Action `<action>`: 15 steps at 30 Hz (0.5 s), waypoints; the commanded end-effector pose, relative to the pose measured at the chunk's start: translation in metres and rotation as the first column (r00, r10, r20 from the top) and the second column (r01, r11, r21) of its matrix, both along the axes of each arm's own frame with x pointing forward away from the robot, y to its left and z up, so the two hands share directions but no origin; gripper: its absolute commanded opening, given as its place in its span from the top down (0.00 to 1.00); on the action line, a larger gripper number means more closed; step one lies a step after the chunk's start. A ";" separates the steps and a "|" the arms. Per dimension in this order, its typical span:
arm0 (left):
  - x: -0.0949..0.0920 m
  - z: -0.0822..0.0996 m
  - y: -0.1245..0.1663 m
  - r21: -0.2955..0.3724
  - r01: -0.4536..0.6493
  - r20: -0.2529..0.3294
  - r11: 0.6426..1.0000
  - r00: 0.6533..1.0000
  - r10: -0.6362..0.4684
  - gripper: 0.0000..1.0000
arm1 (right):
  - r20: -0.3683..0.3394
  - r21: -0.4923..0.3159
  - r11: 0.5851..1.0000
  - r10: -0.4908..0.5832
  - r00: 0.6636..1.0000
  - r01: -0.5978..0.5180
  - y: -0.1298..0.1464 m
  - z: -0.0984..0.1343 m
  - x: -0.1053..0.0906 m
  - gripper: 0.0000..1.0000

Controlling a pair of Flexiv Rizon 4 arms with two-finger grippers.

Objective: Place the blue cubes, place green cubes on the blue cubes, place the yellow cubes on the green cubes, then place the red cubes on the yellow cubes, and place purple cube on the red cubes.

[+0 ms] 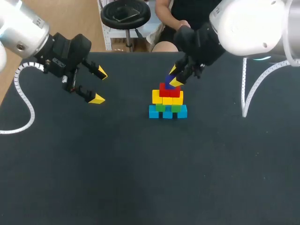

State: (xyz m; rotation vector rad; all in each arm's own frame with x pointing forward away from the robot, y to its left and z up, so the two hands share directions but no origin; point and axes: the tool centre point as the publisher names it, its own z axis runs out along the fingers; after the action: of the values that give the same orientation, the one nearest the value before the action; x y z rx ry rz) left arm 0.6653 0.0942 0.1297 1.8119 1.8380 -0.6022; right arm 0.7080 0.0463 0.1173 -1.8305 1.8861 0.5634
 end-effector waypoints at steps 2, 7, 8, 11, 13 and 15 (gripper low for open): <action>0.000 -0.001 0.001 -0.002 0.002 0.002 1.000 1.000 -0.002 0.00 | -0.003 0.001 1.000 0.002 1.000 -0.002 0.001 -0.001 0.002 0.80; 0.000 -0.001 0.001 -0.002 0.002 0.002 1.000 1.000 -0.002 0.00 | -0.003 0.000 1.000 0.002 1.000 -0.002 0.001 -0.001 0.002 0.66; 0.000 -0.001 0.001 -0.002 0.002 0.002 1.000 1.000 -0.002 0.00 | -0.003 0.000 1.000 0.002 1.000 -0.002 0.001 -0.001 0.001 0.65; 0.000 -0.001 0.001 -0.002 0.002 0.002 1.000 1.000 -0.002 0.00 | -0.004 0.002 1.000 0.004 1.000 -0.004 0.001 -0.001 0.002 0.62; 0.000 -0.001 0.001 -0.002 0.002 0.002 1.000 1.000 -0.002 0.00 | -0.005 0.002 1.000 0.004 1.000 -0.004 0.001 -0.001 0.002 0.60; 0.000 -0.001 0.001 -0.002 0.002 0.002 1.000 1.000 -0.002 0.00 | -0.005 0.003 1.000 0.002 1.000 -0.002 0.001 -0.001 0.002 0.60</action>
State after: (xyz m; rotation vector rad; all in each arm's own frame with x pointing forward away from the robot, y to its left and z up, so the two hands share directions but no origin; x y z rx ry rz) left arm 0.6653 0.0942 0.1297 1.8119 1.8381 -0.6022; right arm 0.7080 0.0476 0.1166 -1.8311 1.8867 0.5675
